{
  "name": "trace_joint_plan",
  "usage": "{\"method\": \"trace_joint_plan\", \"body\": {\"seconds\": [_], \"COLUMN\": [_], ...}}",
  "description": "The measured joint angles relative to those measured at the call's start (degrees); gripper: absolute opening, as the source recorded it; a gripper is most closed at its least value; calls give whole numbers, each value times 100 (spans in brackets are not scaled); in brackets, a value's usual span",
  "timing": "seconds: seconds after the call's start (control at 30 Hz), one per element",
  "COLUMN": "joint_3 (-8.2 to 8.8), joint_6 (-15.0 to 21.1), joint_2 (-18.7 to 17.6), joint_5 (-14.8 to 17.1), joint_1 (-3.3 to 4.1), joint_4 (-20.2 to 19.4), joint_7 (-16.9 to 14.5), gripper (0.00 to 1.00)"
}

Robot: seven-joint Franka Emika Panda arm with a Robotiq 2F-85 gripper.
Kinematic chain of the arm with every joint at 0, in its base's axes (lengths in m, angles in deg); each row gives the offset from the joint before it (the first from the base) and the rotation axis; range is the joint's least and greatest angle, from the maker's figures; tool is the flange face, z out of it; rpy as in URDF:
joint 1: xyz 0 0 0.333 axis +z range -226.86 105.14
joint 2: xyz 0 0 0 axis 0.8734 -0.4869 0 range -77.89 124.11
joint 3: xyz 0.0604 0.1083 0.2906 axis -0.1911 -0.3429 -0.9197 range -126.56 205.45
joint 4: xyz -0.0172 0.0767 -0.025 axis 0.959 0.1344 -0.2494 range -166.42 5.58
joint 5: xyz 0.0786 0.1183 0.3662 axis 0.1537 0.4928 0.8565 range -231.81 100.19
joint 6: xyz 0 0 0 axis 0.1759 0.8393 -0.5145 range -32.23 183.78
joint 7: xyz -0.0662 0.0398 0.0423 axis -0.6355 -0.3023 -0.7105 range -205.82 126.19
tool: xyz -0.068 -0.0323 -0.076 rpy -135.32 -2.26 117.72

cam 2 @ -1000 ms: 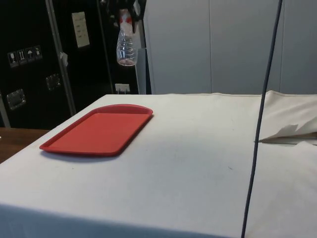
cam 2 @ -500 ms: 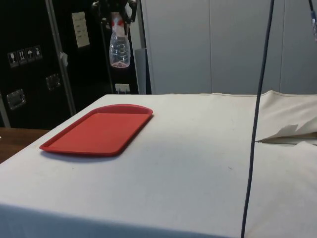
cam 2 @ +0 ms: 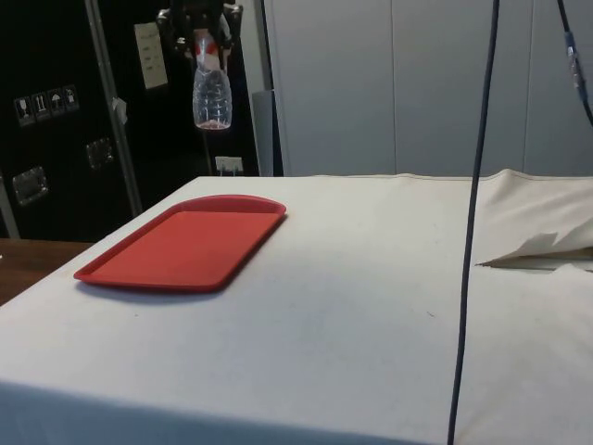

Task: Place the bottle upright on the tray.

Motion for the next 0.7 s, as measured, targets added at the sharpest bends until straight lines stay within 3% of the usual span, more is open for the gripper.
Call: {"method": "trace_joint_plan", "body": {"seconds": [0.7], "joint_3": [-206], "joint_6": [0], "joint_2": [-384], "joint_5": [-785], "joint_1": [46], "joint_4": [206], "joint_7": [773], "gripper": [3]}}
